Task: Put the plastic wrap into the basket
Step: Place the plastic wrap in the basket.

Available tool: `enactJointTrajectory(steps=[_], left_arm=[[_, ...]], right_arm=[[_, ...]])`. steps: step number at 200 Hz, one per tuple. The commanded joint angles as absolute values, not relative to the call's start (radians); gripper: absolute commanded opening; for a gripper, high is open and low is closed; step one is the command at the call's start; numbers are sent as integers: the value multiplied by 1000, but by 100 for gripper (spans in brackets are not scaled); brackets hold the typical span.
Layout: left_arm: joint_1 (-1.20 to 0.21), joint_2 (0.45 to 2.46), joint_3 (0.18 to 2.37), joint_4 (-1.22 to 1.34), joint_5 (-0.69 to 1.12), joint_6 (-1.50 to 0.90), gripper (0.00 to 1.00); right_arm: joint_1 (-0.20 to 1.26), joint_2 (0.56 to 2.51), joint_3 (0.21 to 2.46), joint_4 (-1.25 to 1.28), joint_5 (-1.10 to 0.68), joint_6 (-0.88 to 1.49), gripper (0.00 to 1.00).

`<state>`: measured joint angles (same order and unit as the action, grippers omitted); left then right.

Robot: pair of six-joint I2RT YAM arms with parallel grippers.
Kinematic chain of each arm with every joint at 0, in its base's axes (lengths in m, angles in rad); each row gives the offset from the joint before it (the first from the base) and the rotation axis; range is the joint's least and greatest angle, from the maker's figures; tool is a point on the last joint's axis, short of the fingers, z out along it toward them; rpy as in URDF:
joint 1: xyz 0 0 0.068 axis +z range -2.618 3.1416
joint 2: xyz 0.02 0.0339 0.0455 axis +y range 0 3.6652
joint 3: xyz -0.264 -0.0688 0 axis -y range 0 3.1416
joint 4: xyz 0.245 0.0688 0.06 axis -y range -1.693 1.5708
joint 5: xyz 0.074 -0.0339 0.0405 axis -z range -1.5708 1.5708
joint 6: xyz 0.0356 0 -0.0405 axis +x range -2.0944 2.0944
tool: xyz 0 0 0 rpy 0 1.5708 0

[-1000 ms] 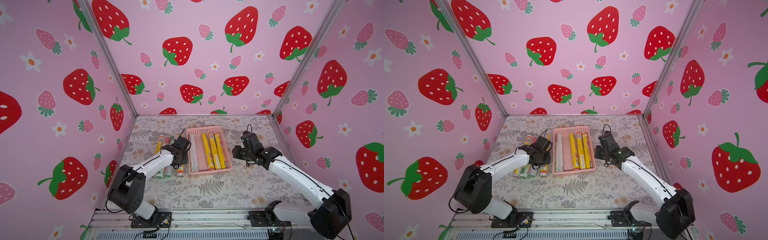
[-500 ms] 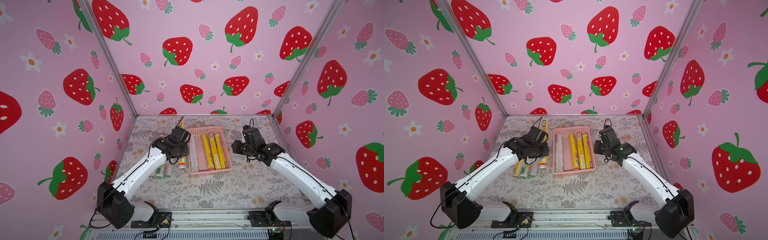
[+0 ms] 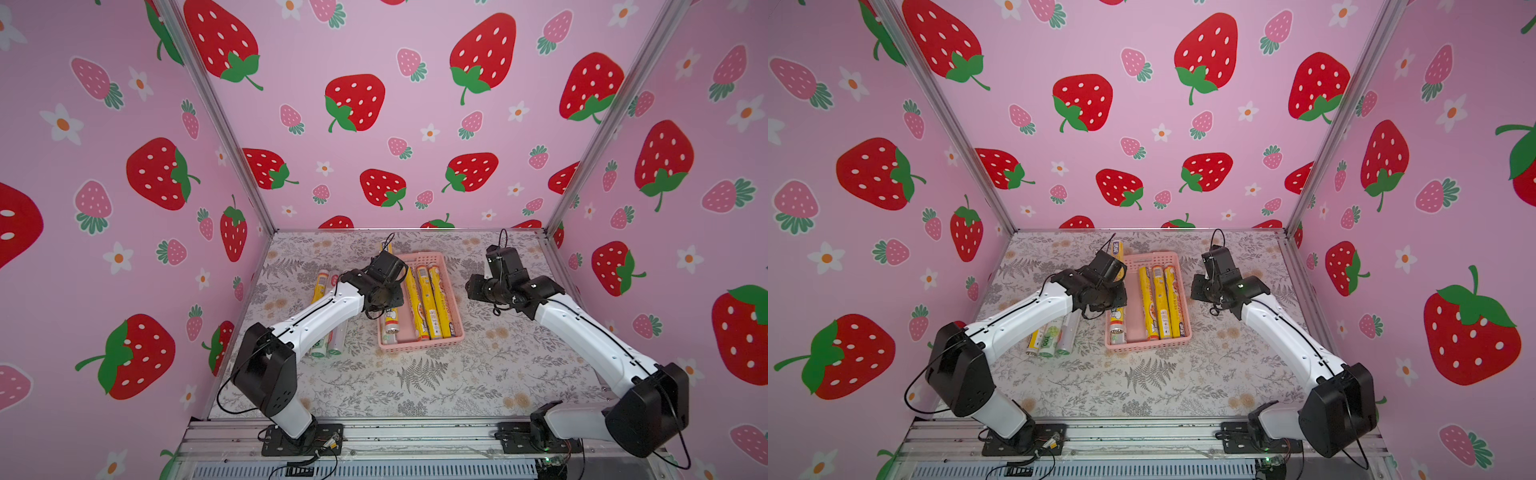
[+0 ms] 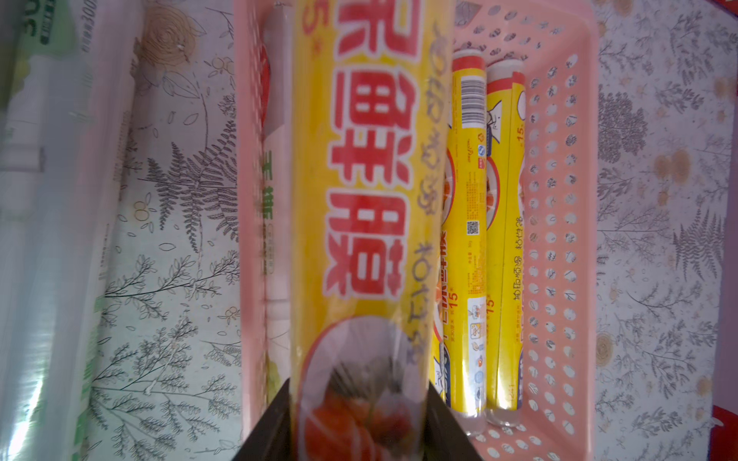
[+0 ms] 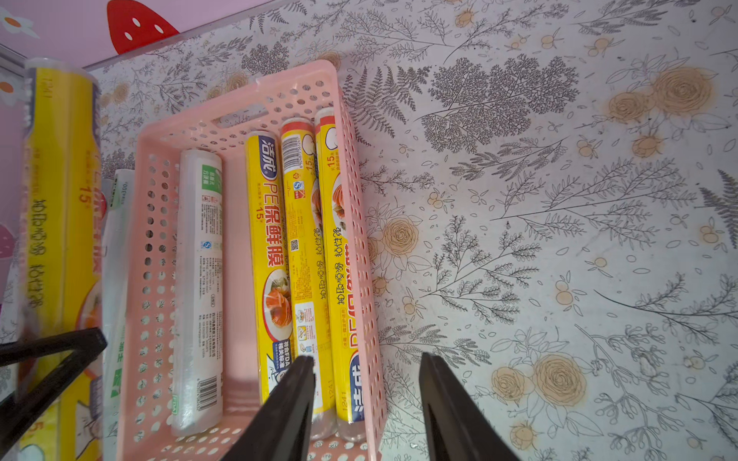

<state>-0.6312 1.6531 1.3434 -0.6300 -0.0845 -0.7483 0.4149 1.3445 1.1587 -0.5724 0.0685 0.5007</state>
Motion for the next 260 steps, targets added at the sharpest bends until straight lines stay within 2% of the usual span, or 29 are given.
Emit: enactJointTrajectory(steps=[1, 117, 260], left_arm=[[-649, 1701, 1418, -556, -88, -777, 34], [-669, 1904, 1437, -509, -147, -813, 35], [-709, 1906, 1325, -506, -179, -869, 34]], right_arm=[[405, 1345, 1162, -559, 54, 483, 47], [399, 1340, 1141, -547, 35, 465, 48], [399, 1319, 1147, -547, 30, 452, 48]])
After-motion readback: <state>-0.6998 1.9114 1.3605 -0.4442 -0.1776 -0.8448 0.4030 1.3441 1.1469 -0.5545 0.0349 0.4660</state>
